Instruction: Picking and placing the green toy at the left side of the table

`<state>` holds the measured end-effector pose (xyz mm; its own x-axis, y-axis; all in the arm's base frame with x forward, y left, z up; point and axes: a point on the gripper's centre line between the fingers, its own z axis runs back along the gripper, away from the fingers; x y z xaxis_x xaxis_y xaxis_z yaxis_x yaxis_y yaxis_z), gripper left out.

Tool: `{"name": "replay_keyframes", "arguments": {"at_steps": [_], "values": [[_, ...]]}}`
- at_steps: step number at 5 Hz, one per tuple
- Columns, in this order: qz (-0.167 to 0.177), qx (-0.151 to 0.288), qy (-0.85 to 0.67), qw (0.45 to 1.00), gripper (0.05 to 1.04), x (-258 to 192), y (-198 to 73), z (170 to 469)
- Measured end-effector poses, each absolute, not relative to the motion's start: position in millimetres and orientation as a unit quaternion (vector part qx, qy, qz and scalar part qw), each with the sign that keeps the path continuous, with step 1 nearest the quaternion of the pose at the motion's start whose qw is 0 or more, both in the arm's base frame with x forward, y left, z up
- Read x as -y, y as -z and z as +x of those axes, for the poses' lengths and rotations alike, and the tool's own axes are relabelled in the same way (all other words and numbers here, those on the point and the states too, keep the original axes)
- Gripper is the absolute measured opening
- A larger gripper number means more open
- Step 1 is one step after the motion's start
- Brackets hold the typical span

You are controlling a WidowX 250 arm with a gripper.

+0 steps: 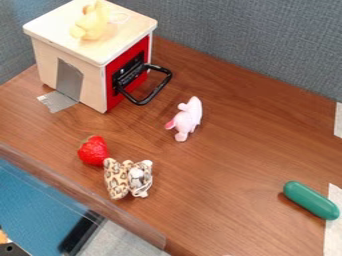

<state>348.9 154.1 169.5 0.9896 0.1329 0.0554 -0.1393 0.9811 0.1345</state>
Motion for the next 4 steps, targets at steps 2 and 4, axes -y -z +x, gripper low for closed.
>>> {"name": "replay_keyframes", "arguments": {"at_steps": [2,4], "values": [[0.051,0.009,-0.01,0.999,1.001,-116,-153,358],[0.036,0.047,0.126,0.99,1.0,-30,-169,363]]}}
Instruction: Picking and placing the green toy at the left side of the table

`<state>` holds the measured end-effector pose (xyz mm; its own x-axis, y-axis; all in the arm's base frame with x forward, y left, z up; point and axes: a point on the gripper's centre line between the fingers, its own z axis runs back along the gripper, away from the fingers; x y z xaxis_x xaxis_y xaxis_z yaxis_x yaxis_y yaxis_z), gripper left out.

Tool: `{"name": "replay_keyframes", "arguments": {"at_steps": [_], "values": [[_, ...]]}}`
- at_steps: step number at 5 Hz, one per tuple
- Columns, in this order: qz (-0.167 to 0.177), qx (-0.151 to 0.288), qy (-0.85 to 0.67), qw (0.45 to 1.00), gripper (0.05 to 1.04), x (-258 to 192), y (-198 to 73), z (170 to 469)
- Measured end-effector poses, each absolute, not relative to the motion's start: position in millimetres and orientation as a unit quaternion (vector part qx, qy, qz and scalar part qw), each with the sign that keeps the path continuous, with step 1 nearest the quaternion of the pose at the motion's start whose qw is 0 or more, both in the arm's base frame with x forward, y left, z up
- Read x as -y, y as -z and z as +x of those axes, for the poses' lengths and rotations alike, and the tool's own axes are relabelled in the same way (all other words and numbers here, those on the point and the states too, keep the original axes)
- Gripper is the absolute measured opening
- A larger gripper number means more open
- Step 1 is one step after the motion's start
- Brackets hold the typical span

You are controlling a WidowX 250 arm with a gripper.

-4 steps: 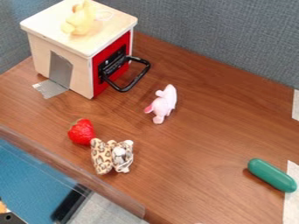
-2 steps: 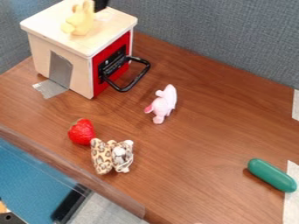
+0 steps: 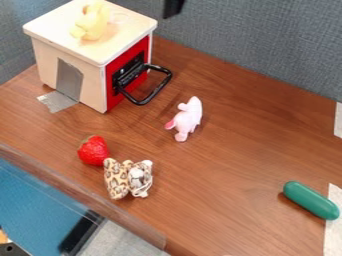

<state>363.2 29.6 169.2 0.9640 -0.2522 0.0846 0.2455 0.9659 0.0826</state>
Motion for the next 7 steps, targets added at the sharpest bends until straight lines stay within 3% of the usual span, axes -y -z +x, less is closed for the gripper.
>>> {"name": "replay_keyframes", "arguments": {"at_steps": [3,4,7], "values": [[0.007,0.073,0.379,0.922,1.0,106,-136,358],[0.006,0.076,0.458,0.886,1.0,143,-105,355],[0.014,0.057,0.55,0.833,1.0,215,-48,347]]}}
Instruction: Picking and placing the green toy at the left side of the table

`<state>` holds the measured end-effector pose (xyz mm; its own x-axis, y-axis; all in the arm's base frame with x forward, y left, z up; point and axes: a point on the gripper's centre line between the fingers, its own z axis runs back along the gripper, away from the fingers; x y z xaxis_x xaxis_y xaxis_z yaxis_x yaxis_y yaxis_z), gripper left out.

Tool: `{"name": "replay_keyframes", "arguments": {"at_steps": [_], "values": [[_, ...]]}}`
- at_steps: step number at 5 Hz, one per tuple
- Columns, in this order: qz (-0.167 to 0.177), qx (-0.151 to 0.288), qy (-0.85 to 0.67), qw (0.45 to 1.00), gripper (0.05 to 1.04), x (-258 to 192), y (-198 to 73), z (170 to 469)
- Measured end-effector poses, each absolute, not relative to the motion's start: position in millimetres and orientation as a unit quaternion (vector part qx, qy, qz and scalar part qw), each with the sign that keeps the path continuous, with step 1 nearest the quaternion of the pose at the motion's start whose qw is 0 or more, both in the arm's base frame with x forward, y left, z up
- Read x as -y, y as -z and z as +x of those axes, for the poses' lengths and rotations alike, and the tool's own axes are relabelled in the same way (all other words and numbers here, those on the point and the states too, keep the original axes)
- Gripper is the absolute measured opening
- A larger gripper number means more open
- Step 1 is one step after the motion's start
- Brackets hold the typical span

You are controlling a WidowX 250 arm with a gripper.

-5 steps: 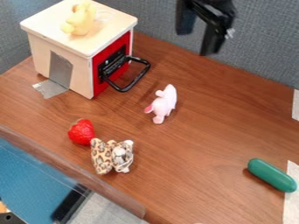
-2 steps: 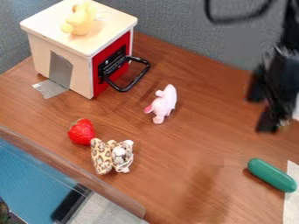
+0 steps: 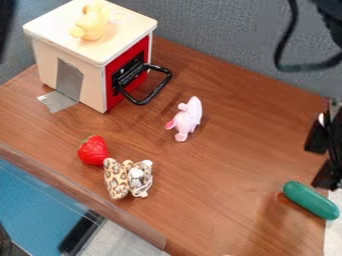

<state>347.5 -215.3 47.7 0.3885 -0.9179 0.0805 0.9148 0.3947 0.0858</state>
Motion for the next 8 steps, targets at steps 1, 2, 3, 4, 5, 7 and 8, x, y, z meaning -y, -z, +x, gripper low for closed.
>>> {"name": "replay_keyframes", "arguments": {"at_steps": [1,2,3,4,5,7,8], "values": [[0.011,0.016,0.553,0.833,1.0,218,-16,348],[0.026,0.001,0.554,0.832,1.001,215,-3,350],[0.045,-0.019,0.561,0.826,0.952,204,8,344],[0.044,-0.016,0.566,0.823,0.668,202,13,343],[0.04,-0.017,0.564,0.825,0.417,201,12,342],[0.013,0.002,0.499,0.867,0.38,180,-16,362],[0.001,0.023,0.394,0.919,0.379,137,-40,399]]}}
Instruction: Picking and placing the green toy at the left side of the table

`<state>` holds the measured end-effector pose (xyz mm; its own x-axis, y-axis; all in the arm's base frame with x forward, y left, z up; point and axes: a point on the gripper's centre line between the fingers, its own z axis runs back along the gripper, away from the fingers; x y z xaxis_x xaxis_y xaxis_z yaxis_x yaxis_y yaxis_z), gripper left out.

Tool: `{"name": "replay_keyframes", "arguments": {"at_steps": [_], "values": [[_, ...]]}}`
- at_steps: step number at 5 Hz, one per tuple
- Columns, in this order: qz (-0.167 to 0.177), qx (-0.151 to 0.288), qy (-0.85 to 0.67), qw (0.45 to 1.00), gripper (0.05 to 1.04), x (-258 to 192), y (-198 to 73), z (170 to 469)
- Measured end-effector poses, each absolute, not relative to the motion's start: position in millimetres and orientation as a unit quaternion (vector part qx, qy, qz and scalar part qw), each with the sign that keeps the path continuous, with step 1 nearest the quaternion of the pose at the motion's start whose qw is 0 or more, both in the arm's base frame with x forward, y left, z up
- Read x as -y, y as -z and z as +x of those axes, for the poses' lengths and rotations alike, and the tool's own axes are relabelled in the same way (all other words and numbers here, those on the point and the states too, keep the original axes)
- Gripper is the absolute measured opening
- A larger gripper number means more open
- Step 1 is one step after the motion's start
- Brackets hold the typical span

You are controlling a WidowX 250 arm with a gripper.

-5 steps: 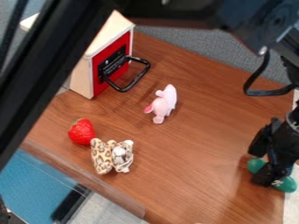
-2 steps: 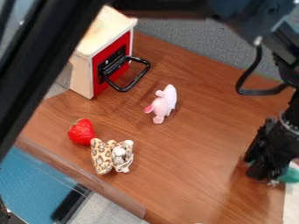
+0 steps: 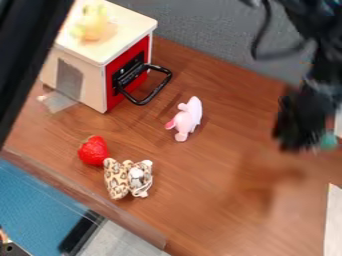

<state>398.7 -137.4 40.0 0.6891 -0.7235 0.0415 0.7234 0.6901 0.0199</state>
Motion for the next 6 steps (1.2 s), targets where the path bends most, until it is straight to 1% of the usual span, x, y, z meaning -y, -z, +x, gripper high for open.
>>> {"name": "replay_keyframes", "arguments": {"at_steps": [1,2,3,4,5,6], "values": [[0.017,0.04,0.299,0.953,0.379,96,-57,423],[0.021,0.048,0.239,0.97,0.379,73,-51,432],[0.034,0.041,0.189,0.981,0.379,48,-37,436],[0.039,0.019,0.167,0.985,0.379,45,-14,428],[0.034,0.008,0.162,0.986,0.379,46,-4,424],[0.018,-0.012,0.165,0.986,0.443,57,8,417]]}}
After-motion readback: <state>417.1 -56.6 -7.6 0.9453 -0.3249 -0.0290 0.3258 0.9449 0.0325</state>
